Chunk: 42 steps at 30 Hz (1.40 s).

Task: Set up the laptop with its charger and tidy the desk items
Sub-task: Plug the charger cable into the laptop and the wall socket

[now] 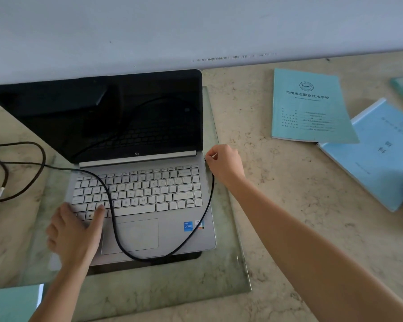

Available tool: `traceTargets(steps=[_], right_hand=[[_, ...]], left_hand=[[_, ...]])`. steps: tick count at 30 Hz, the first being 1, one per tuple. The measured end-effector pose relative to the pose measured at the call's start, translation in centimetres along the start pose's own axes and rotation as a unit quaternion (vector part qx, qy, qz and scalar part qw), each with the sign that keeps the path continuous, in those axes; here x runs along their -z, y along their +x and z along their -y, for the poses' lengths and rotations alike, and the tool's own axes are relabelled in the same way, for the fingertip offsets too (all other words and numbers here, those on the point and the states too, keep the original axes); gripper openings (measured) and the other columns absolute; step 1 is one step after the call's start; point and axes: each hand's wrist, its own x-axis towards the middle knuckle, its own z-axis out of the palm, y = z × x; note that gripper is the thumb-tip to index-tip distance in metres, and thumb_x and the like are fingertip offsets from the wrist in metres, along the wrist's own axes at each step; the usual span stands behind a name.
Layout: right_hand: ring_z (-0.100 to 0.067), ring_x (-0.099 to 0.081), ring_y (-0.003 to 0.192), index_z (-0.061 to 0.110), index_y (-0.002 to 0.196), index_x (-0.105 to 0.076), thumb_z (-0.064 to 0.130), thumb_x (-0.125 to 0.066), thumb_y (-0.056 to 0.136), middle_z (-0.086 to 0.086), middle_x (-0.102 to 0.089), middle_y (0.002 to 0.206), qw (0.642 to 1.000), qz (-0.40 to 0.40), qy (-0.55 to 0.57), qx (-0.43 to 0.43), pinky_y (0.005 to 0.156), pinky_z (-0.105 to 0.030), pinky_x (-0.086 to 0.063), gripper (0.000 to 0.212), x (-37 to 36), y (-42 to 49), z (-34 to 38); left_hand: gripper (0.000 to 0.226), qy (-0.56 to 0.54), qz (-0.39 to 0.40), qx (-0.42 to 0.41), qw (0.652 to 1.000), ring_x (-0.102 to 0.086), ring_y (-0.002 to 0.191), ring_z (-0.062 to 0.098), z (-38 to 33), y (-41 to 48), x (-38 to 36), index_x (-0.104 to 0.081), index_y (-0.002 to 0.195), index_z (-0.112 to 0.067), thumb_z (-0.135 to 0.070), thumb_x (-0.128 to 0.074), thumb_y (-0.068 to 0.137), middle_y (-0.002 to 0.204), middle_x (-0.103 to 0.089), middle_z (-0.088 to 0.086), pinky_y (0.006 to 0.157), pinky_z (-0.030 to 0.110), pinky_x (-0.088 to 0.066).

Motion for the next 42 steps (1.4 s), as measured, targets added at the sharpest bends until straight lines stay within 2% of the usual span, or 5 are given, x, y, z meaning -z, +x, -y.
traceTargets(steps=[12,20,24,35,42], right_hand=[[-0.026,-0.066,0.074,0.011,0.090,-0.071,0.010,-0.054,0.092,-0.007,-0.070,0.081,1.000,-0.003,0.004,0.022,0.068,-0.033,-0.056,0.017,-0.2,-0.4,-0.1],[-0.011,-0.056,0.066,0.013,0.115,-0.064,0.009,-0.050,0.094,0.008,-0.057,0.078,0.988,-0.022,0.150,-0.028,0.060,-0.025,-0.054,0.026,-0.1,-1.0,-1.4],[-0.002,-0.056,0.062,0.014,0.105,-0.072,0.004,-0.053,0.092,0.005,-0.065,0.082,0.988,-0.044,0.148,-0.033,0.048,-0.005,-0.040,0.025,-0.6,-1.2,-1.4],[-0.006,-0.062,0.076,0.017,0.104,-0.075,0.006,-0.059,0.090,0.007,-0.068,0.087,0.985,-0.076,0.153,-0.040,0.064,-0.012,-0.047,0.024,-1.2,-1.3,-1.6],[-0.005,-0.060,0.075,0.016,0.108,-0.073,0.006,-0.056,0.092,0.001,-0.070,0.095,0.988,-0.072,0.136,-0.032,0.059,-0.010,-0.042,0.026,-1.3,-1.4,-1.5]], left_hand=[[0.094,0.005,0.010,-0.001,1.000,-0.026,0.134,0.043,0.0,0.1,0.0,-0.031,0.138,-0.003,-0.063,-0.044,0.067,0.148,-0.030,0.022,0.109,0.056,-0.020],[0.090,-0.015,0.013,0.002,1.000,-0.025,0.136,0.042,0.4,0.0,0.1,-0.030,0.139,-0.005,-0.062,-0.041,0.070,0.149,-0.028,0.020,0.110,0.056,-0.018],[0.091,-0.013,0.008,0.000,1.000,-0.026,0.135,0.042,0.2,0.0,0.1,-0.030,0.140,-0.005,-0.062,-0.041,0.070,0.149,-0.029,0.020,0.110,0.056,-0.019],[0.090,-0.025,0.008,0.006,1.000,-0.026,0.135,0.042,0.4,0.2,-0.1,-0.029,0.140,-0.005,-0.061,-0.043,0.071,0.149,-0.029,0.020,0.110,0.055,-0.019],[0.089,-0.055,0.010,0.017,0.998,-0.026,0.135,0.040,0.2,0.2,0.2,-0.031,0.138,-0.005,-0.061,-0.045,0.069,0.149,-0.030,0.019,0.109,0.055,-0.019]])
